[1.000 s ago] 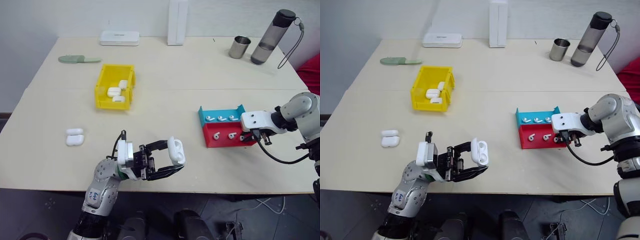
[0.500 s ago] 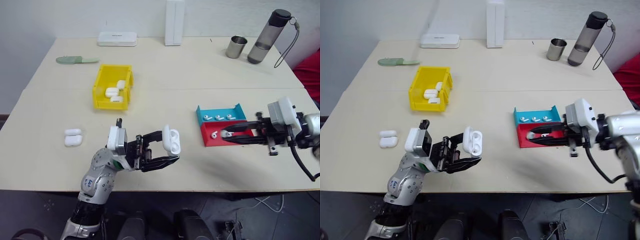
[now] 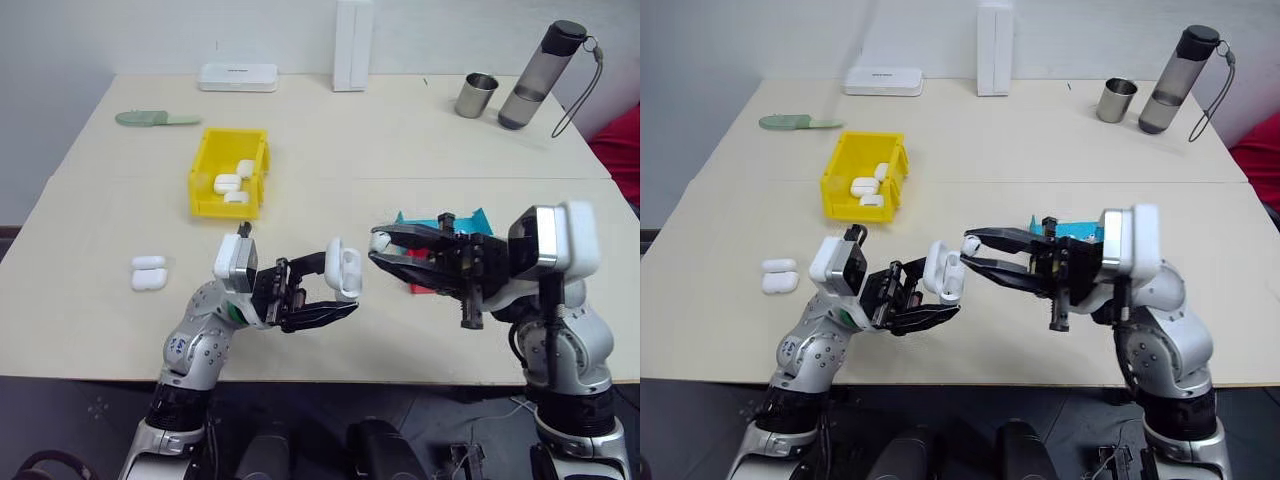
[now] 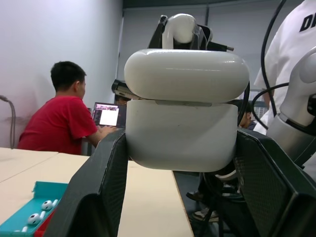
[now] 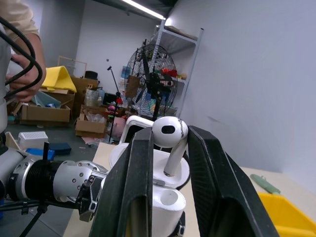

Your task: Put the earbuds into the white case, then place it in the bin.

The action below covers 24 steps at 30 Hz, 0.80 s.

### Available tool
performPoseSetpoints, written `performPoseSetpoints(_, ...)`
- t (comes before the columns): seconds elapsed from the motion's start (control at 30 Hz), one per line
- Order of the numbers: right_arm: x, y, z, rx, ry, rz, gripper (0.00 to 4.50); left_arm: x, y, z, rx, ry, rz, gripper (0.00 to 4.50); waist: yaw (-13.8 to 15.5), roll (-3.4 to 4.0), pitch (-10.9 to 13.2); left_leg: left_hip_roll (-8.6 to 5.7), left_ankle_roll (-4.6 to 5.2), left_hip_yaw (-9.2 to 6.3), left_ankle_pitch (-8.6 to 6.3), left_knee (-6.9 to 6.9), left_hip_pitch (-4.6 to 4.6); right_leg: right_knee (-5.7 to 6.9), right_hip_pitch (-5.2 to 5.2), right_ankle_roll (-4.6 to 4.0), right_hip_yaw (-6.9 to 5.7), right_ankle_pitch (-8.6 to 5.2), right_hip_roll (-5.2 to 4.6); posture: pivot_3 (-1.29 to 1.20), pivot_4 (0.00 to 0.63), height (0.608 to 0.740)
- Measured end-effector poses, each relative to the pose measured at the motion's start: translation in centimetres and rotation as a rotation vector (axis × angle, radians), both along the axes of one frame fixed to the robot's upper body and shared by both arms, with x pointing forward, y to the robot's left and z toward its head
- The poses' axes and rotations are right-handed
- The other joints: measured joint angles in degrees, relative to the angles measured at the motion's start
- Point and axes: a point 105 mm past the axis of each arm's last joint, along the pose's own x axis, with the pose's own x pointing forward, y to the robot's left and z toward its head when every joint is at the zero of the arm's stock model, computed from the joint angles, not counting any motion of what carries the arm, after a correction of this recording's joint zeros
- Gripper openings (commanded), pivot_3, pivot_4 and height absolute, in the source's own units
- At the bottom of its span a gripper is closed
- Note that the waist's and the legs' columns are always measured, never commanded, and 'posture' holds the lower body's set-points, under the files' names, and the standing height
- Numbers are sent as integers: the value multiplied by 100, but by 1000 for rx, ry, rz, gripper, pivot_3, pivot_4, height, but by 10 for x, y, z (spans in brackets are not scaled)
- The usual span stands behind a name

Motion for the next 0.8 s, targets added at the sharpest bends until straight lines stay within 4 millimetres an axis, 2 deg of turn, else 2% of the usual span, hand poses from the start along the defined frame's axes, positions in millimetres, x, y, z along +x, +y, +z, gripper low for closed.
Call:
performPoseSetpoints(0.2,6,6,-13,-19,-32,8,959,-2,-2,3,4,12,-33,2761,-1,0,0,0,0,0,0,0,0,0,0,0,0,0,-1,0,150,740)
performPoseSetpoints(0.8,11,7,-15,10,-38,-3,959,-1,-4,4,14,39,-26,2761,-3,0,0,0,0,-1,0,-1,0,-1,-1,0,0,0,-1,0,150,740)
